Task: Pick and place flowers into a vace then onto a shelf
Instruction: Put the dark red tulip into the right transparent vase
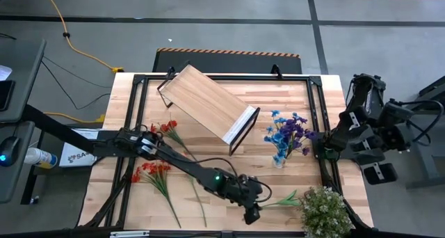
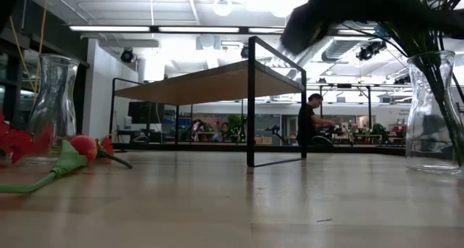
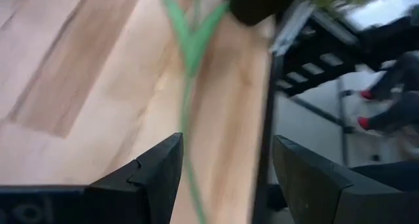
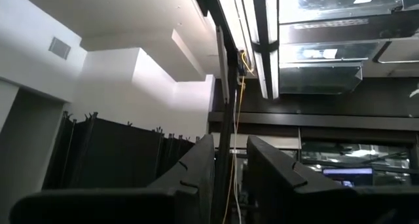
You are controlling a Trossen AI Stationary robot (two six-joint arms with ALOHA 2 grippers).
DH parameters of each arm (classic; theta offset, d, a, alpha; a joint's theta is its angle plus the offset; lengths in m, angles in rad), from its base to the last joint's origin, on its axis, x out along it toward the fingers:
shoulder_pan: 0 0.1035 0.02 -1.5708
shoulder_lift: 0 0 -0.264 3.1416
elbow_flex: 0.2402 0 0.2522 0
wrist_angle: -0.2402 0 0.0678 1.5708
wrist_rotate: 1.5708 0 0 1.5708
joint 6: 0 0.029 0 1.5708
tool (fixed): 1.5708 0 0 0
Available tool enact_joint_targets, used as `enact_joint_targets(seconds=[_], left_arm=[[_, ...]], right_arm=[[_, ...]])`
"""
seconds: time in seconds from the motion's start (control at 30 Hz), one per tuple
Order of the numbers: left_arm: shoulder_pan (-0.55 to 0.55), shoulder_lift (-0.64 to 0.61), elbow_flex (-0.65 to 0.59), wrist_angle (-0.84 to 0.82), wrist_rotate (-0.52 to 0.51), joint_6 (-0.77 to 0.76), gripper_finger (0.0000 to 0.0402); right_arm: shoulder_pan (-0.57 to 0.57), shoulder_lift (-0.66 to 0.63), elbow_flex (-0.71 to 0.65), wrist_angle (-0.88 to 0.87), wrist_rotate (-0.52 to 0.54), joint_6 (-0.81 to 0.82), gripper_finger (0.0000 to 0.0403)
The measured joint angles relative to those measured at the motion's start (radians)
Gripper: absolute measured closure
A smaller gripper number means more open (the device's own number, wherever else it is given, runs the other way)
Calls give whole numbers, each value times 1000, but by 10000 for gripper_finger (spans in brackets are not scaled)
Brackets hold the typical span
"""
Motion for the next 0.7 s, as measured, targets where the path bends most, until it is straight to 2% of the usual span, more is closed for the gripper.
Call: enact_joint_targets(seconds=[0.17, 0.7], left_arm=[[4, 20, 1, -9, -5, -1, 135], [4, 85, -1, -5, 82, -64, 135]], right_arm=[[0, 0, 0, -18, 25, -2, 320], [0, 0, 0, -46, 138, -23, 320]])
